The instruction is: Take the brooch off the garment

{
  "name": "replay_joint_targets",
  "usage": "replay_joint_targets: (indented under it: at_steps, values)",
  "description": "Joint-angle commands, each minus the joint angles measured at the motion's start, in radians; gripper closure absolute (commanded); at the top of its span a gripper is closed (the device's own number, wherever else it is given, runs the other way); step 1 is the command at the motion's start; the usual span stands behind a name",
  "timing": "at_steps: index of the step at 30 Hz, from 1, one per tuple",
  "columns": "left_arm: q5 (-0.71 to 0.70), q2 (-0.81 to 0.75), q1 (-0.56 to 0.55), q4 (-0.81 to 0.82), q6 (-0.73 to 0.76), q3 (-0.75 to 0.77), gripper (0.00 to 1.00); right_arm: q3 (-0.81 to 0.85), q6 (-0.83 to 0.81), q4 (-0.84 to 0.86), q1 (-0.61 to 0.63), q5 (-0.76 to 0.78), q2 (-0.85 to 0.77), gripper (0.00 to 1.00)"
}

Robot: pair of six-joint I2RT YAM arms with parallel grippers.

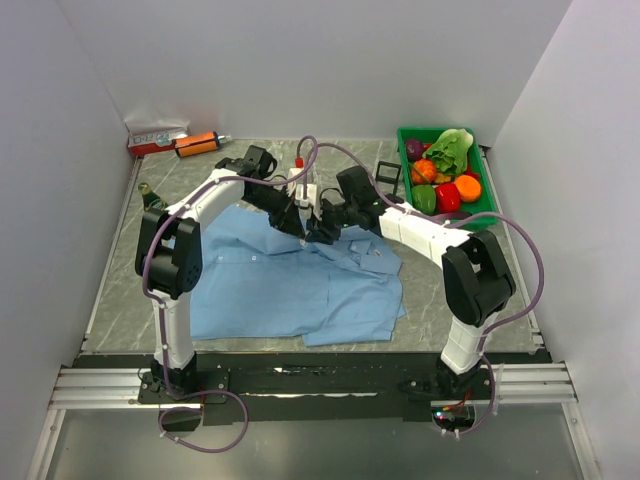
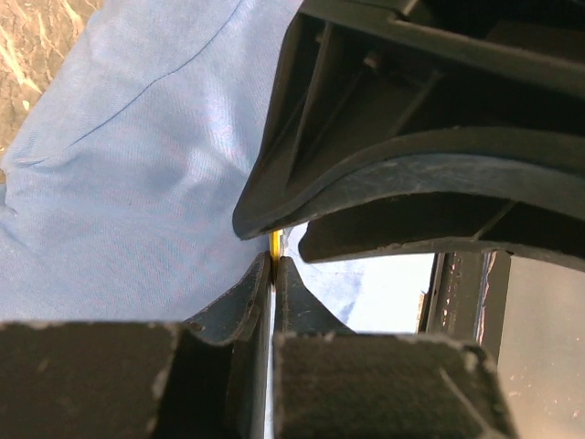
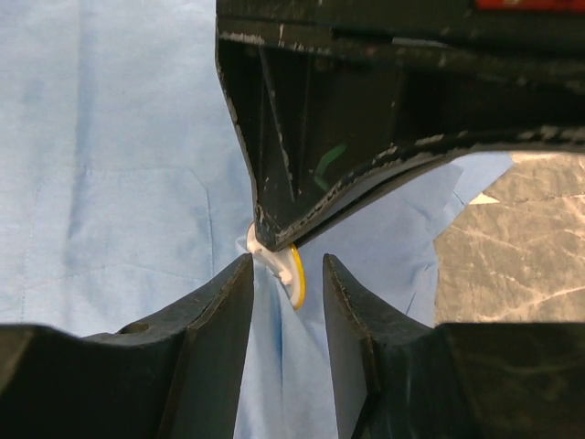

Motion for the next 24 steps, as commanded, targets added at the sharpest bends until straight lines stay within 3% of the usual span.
replay_joint_targets:
  at_steps: [1, 24]
  values:
    - [0.057, 0.000, 0.007, -0.014, 0.025, 0.039, 0.99, 0.055, 0.003, -0.025, 0.007, -0.025, 0.036, 0.57]
    - [0.052, 0.009, 0.016, -0.017, 0.032, 0.046, 0.99, 0.111, -0.037, -0.082, 0.007, -0.065, 0.056, 0.56]
